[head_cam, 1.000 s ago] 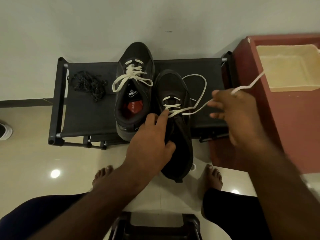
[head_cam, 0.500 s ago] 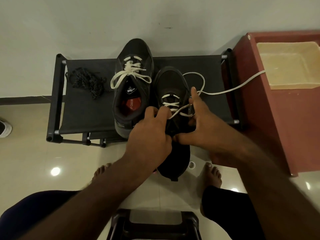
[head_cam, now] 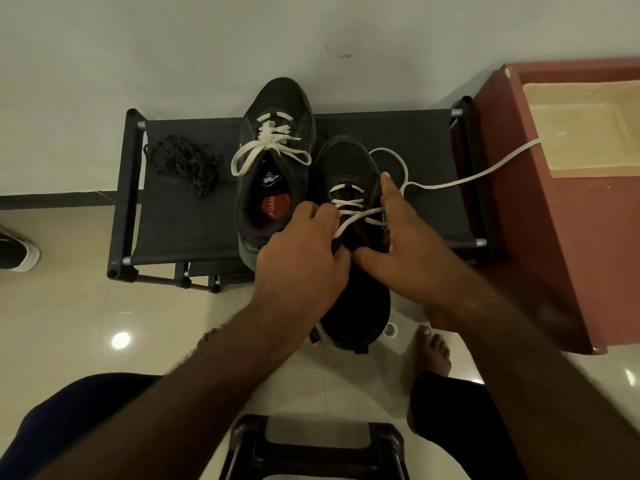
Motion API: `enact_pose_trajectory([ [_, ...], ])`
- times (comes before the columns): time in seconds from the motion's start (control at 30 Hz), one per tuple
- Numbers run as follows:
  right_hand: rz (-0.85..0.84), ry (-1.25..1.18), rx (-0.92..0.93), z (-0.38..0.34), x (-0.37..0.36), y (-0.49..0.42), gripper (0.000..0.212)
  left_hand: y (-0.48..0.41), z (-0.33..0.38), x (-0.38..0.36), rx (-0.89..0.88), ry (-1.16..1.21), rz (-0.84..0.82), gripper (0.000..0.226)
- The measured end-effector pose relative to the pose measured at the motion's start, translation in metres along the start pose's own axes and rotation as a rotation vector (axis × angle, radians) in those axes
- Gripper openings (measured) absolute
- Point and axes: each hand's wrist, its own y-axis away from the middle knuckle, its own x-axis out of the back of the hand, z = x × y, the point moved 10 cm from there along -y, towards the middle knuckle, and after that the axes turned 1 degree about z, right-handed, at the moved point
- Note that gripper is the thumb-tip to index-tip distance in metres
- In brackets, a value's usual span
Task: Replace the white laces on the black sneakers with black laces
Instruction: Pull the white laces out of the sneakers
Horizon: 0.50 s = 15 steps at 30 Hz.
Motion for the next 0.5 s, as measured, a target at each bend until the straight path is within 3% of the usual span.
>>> enact_pose_trajectory([
  [0.17, 0.002, -0.021, -0.011, 0.003, 0.000, -0.004, 0.109, -0.003, -0.003, 0.007, 0.018, 0.195, 0.010, 0.014],
  [0.3, 0.019, 0.023, -0.012, 0.000, 0.000, -0.005, 0.113, -0.005, -0.002, 0.045, 0.110, 0.657, 0.098, 0.007],
  [0.4, 0.028, 0.043, -0.039, 0.001, -0.001, -0.004, 0.114, -0.009, -0.028, 0.087, 0.170, 0.955, 0.299, 0.012],
  [0.5, 0.060, -0.008, -0.090, 0.005, 0.001, -0.003, 0.113, -0.009, -0.080, 0.112, 0.290, 1.004, 0.554, 0.009],
])
